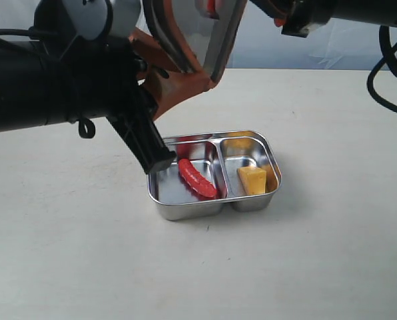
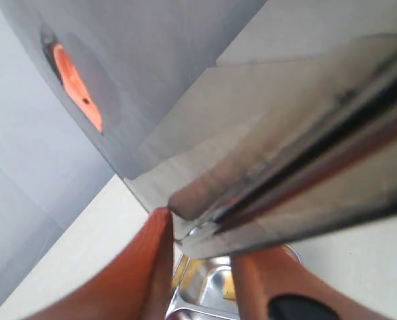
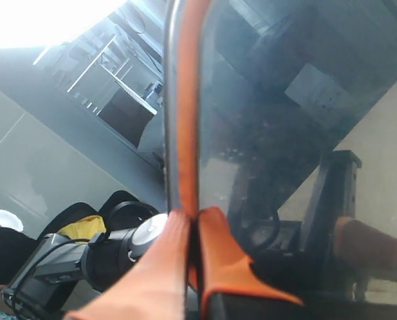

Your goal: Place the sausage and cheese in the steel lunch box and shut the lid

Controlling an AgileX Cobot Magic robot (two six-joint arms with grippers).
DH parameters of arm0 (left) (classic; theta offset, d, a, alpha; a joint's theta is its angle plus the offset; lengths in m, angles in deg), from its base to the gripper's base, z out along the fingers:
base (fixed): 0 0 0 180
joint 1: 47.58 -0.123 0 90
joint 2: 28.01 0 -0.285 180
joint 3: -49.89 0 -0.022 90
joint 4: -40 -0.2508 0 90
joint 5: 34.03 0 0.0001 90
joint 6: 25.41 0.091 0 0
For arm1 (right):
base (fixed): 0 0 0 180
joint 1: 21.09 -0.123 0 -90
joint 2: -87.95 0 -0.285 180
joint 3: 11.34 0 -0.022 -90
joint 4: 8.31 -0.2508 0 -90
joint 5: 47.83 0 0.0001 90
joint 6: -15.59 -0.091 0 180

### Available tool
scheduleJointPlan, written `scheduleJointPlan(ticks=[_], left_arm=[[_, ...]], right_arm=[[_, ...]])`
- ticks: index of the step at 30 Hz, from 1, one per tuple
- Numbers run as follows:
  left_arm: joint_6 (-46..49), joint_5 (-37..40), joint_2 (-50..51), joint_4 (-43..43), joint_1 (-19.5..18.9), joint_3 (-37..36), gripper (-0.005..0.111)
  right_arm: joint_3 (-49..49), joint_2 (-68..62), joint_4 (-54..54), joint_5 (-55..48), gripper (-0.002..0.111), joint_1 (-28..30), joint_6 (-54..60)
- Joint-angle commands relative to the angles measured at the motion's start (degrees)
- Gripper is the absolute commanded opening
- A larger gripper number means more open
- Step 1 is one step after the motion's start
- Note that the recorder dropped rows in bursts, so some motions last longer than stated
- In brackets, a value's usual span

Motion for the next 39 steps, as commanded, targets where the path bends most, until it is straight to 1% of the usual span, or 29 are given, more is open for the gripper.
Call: scheduleJointPlan(ticks=[1,4,5,8,18,30,34,39], left_arm=[[1.8,0.4,0.1,0.8,0.1,0.6,0.021],[1.8,0.4,0.1,0.8,0.1,0.6,0.018],[1.8,0.4,0.1,0.8,0.1,0.6,0.015],[1.8,0.5,0.1,0.8,0.1,0.6,0.000],[1.8,0.4,0.1,0.8,0.1,0.6,0.000],[1.8,-9.7,0.1,0.8,0.1,0.6,0.000],[1.8,-13.9,0.1,0.8,0.1,0.6,0.000],[1.8,-14.8,0.1,-0.1,0.1,0.6,0.000]], right_arm=[[-0.2,0.3,-0.2,-0.8,-0.001,-0.4,-1.6],[-0.2,0.3,-0.2,-1.1,-0.001,-0.4,-1.9],[-0.2,0.3,-0.2,-1.2,-0.001,-0.4,-1.9],[-0.2,0.3,-0.2,-1.2,-0.001,-0.4,-1.9],[-0.2,0.3,-0.2,-1.3,-0.001,-0.3,-1.9],[-0.2,0.5,0.9,-0.4,-0.001,-0.2,-1.8],[-0.2,2.7,6.7,5.8,-0.001,-0.2,-2.9],[-0.2,5.8,18.7,13.2,-0.001,-0.2,-12.9]])
